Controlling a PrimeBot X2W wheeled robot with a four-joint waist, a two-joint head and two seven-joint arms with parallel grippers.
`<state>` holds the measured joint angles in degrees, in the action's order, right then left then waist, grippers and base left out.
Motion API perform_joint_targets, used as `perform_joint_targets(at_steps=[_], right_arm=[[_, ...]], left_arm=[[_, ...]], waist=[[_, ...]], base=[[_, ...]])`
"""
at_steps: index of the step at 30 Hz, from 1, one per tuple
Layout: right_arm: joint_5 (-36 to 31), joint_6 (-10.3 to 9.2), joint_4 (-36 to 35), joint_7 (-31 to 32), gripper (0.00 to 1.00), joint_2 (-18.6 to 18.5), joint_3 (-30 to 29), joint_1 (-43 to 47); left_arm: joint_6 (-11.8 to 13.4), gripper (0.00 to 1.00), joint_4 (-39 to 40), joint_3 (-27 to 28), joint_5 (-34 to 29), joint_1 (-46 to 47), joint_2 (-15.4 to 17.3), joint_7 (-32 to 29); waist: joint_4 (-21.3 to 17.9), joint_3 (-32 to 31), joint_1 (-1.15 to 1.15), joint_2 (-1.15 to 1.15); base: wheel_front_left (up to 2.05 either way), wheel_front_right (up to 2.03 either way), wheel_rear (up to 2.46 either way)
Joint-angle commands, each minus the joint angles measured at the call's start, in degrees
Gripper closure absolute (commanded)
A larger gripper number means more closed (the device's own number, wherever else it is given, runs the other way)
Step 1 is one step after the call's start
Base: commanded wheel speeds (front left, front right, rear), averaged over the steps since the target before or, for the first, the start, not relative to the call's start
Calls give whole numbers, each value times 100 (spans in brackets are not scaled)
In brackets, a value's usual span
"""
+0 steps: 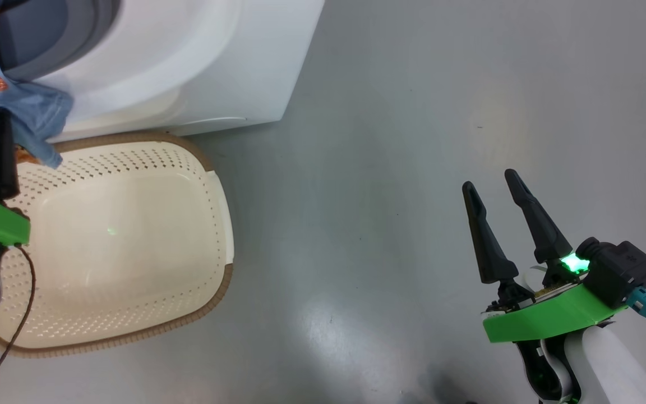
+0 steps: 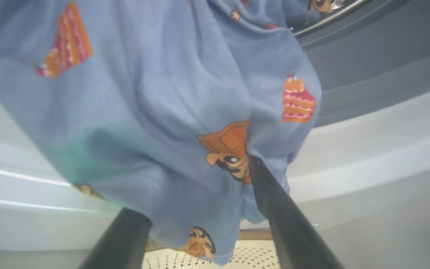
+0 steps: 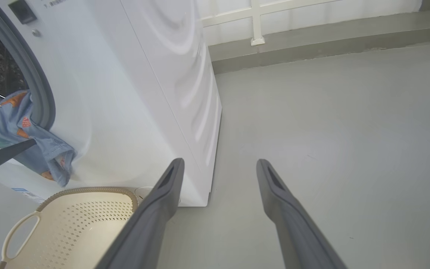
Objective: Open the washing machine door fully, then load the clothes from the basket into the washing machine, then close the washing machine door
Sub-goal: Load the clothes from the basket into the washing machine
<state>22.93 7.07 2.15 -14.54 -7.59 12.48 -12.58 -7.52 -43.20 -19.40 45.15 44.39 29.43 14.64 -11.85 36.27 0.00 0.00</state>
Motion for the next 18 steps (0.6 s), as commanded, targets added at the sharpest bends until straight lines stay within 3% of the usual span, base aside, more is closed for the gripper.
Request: perform_joint_targets(at_steps=[1, 14, 18], right_arm=[[-59, 42, -114, -46, 0, -42, 93, 1], [-49, 42, -92, -46, 0, -41, 137, -31], [-43, 42, -81, -46, 0, -35, 160, -29]], left_arm=[[3, 0, 167, 100, 81, -98, 340, 36], [3, 2, 1031, -791, 656, -111, 599, 36], [3, 88, 1043, -849, 708, -89, 632, 36]], waist=[[8, -4, 0, 0], [-4, -64, 0, 0], [-28, -106, 0, 0]], base=[[0, 0, 0], [0, 0, 0], [0, 0, 0]])
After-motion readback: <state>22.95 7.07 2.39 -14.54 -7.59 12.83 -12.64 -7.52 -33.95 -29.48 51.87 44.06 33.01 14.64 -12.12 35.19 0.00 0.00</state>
